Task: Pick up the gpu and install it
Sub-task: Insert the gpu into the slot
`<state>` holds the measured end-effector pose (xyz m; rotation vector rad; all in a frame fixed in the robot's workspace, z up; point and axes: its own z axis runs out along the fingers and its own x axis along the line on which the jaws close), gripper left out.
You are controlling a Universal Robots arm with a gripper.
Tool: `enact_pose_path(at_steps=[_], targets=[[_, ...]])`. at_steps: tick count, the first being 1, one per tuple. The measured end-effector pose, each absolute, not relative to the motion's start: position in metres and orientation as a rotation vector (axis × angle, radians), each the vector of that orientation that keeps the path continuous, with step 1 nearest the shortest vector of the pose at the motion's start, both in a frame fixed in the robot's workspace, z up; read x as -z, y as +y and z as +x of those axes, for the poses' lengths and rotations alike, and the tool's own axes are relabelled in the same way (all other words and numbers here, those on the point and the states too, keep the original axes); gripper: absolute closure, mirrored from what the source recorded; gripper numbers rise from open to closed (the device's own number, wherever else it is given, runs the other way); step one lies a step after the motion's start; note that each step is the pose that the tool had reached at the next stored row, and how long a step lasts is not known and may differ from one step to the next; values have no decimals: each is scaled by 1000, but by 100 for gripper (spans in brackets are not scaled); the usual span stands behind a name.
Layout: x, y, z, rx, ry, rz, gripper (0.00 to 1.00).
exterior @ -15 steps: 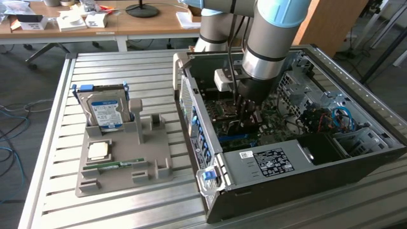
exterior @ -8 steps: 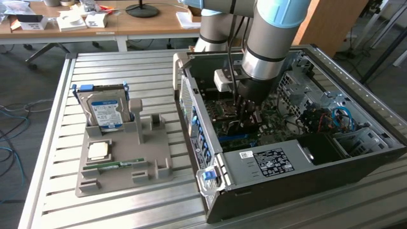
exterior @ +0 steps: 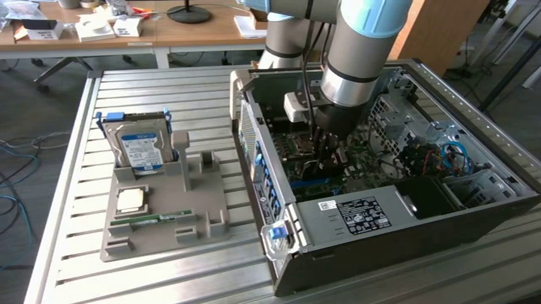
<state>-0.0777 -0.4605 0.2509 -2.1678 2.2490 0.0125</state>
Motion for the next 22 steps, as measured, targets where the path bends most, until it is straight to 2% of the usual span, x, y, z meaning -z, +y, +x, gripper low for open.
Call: enact_pose_path(at_steps=[22], targets=[[-247,-460,-78,-13,2249,-2167,74]])
